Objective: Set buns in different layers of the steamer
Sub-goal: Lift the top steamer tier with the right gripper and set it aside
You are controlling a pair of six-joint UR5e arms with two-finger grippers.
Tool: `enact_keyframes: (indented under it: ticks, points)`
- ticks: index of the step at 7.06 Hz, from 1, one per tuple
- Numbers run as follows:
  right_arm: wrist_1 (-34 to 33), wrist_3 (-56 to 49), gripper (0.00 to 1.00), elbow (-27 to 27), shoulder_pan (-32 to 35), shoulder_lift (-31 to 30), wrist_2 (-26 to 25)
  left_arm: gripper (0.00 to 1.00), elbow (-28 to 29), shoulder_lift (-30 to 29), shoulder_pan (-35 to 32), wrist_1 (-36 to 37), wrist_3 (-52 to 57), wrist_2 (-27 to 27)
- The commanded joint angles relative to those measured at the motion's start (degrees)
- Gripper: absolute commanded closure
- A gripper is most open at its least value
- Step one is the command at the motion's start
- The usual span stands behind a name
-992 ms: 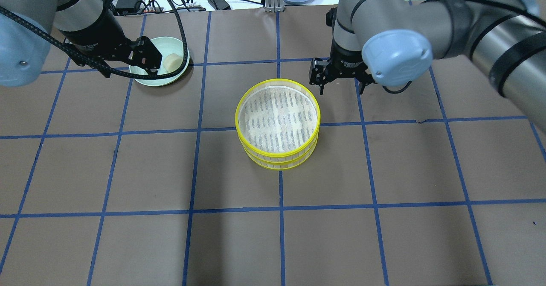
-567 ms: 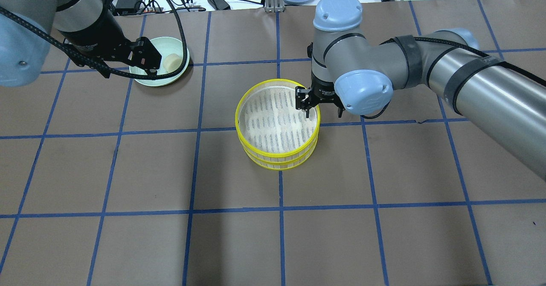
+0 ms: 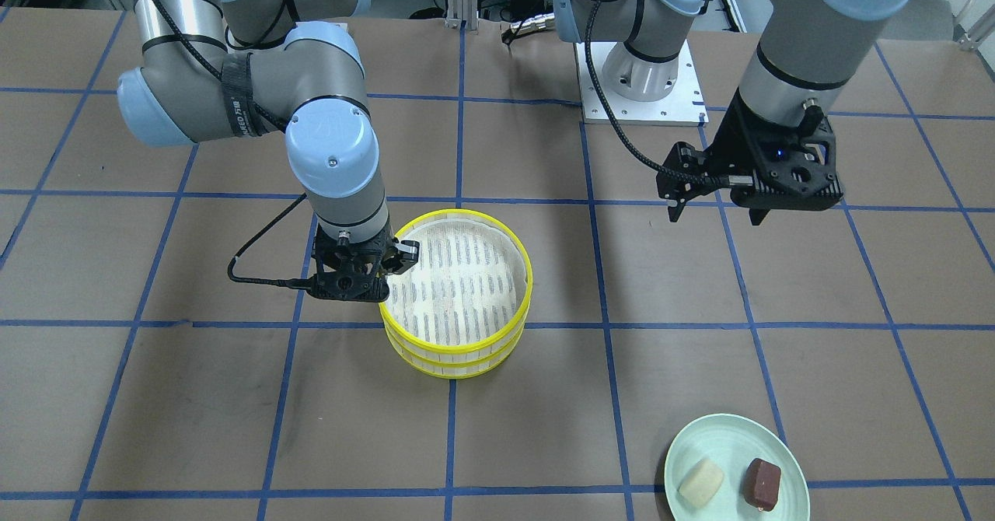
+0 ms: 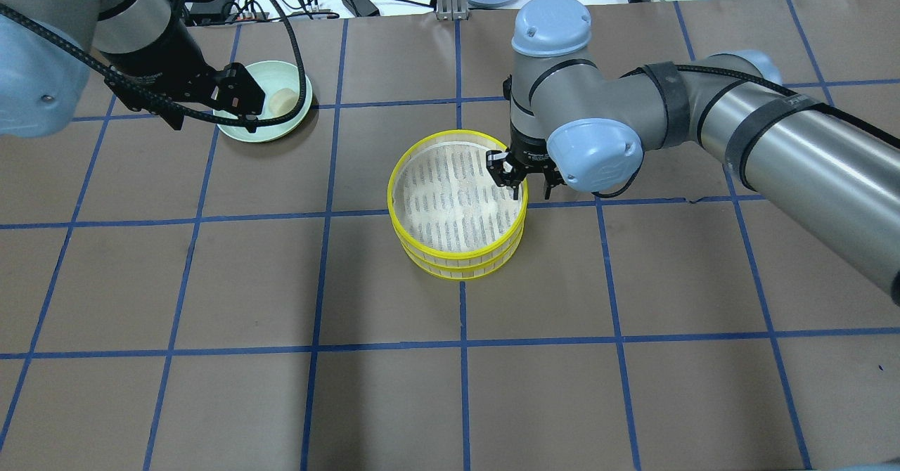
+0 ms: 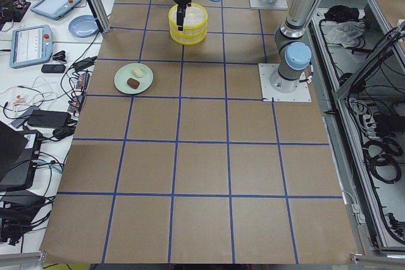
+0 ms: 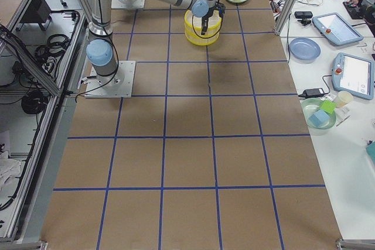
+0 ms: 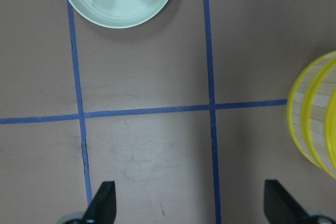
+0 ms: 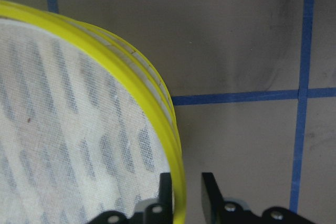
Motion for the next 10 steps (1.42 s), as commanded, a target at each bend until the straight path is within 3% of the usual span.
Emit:
enact_keyframes:
  ticks: [1, 3, 6, 7, 10]
  points:
    - [0.0, 0.0, 1.00, -0.9, -0.2, -0.6, -0.4, 0.00, 0.0, -5.3, 1.7, 9.9, 2.6, 0.0]
    - [10.7, -0.9, 1.00, -9.0, -2.9, -1.8, -0.9, 0.00, 1.1, -13.6, 2.4, 23.1, 2.4, -0.4]
    - [19.2, -18.9, 1.00, -9.3, -15.9, -6.0, -5.3, 0.00, 6.5, -26.0, 3.1, 35.3, 4.5, -1.9]
    - [20.2, -22.1, 1.00, -9.3, -18.7, -6.3, -5.5, 0.00, 7.4, -29.9, 3.2, 38.7, 11.6, -6.1]
    - [20.3, -22.4, 1.00, -9.2, -19.3, -6.7, -5.3, 0.00, 8.3, -35.6, 4.1, 45.7, 33.9, -7.2]
